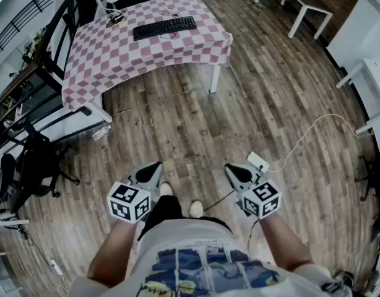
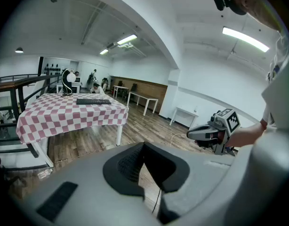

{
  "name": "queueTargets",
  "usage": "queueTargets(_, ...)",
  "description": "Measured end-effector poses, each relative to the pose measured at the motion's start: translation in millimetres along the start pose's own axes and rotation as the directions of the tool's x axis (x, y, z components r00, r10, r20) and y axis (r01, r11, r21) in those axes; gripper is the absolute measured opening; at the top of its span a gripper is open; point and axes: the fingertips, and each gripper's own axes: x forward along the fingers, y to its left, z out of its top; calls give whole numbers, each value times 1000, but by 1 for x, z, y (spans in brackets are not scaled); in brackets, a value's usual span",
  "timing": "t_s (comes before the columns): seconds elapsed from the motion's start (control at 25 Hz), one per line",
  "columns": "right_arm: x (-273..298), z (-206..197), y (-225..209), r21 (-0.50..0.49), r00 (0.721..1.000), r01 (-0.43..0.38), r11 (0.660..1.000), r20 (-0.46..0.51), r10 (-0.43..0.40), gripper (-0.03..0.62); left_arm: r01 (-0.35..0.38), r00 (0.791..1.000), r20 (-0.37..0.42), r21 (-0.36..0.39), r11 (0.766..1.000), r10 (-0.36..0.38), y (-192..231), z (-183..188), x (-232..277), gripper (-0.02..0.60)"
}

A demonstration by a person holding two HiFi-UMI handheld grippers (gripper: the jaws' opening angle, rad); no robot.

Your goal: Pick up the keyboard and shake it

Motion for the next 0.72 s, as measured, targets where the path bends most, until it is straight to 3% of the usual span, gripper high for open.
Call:
queueTargets(0.44, 89, 42, -68, -10, 1000, 25, 1000, -8, -25, -6, 32, 999, 5, -11, 999, -32, 80, 39, 82, 3)
queueTargets(0.72, 172, 107, -135, 28, 999, 35, 999, -29, -34, -3, 88, 996, 36, -44, 995, -86, 156, 110, 157, 3)
